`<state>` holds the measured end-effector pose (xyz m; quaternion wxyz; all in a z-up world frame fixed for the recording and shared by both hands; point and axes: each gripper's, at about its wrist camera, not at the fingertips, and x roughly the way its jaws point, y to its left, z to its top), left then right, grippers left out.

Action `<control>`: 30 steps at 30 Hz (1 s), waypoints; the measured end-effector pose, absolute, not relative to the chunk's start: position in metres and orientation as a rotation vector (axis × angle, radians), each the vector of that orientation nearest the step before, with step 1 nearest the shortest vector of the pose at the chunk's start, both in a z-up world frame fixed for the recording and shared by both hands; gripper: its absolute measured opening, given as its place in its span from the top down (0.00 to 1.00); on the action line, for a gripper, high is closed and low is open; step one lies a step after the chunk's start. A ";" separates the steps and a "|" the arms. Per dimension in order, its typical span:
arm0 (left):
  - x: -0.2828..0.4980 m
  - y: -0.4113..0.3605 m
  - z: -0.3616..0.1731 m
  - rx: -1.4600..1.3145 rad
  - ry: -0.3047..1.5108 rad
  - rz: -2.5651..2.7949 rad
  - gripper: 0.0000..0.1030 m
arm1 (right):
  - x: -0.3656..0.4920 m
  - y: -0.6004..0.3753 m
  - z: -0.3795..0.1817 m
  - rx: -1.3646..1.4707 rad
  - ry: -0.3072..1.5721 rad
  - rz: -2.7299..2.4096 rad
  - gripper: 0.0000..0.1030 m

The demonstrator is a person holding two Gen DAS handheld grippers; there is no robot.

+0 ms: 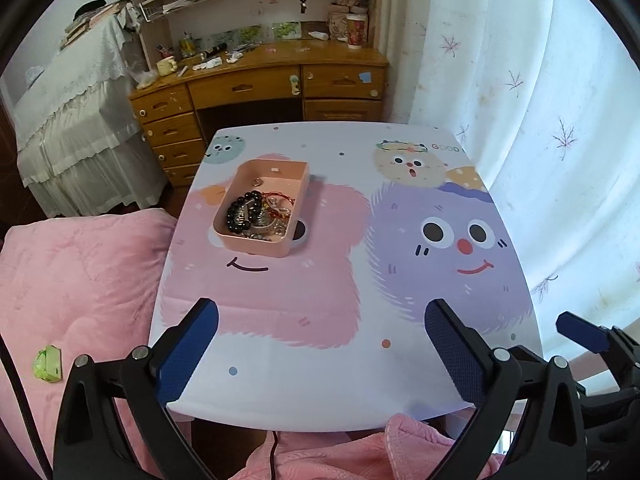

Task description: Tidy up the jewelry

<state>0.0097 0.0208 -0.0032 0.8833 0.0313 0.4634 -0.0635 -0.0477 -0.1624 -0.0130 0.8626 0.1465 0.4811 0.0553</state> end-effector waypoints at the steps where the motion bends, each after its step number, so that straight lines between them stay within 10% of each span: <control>1: 0.009 0.021 -0.002 0.065 0.962 -0.128 0.01 | -0.048 -0.162 -0.011 0.298 1.001 0.116 0.02; 30: 0.006 0.031 -0.001 0.098 0.950 -0.066 0.01 | -0.041 -0.147 -0.001 0.221 0.950 0.113 0.00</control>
